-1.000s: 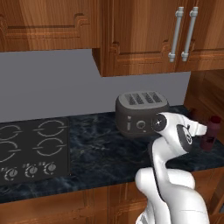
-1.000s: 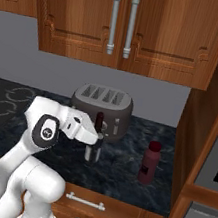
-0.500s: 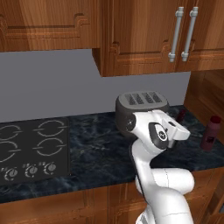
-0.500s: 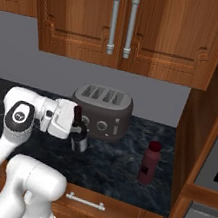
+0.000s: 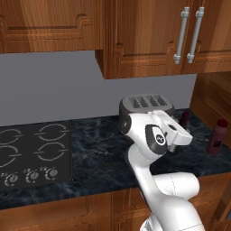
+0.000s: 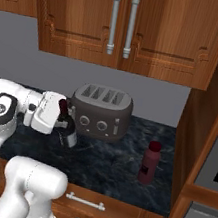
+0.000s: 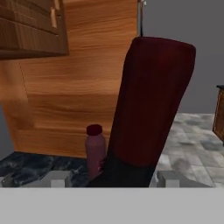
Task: There is a wine glass and glass cup on the dining counter. Place the wine bottle next to the wine glass and the juice bottle next to the glass cup.
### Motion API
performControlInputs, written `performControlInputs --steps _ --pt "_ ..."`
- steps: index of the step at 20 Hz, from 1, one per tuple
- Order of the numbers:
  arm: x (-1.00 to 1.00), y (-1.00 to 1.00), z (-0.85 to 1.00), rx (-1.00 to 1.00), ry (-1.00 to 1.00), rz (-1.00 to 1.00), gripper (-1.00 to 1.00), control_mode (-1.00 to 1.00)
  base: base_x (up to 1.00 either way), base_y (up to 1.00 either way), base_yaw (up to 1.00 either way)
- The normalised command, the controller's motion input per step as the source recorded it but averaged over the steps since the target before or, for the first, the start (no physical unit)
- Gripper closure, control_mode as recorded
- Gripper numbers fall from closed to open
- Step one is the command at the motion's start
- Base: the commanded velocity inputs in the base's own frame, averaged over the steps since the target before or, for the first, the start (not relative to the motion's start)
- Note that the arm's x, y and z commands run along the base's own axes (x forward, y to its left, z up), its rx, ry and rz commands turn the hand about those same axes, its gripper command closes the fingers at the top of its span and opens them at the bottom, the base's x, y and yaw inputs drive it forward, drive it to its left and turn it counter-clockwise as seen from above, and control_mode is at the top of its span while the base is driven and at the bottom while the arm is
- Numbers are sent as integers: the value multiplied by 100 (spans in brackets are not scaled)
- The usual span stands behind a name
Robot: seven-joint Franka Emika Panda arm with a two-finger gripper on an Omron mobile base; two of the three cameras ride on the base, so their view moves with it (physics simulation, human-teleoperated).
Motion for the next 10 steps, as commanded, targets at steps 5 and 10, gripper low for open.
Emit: performControlInputs --steps 5,10 --pt "-33 27 13 0 0 -1 100 -100 0 0 0" --pt "-22 22 16 0 0 -3 100 -100 0 0 0"
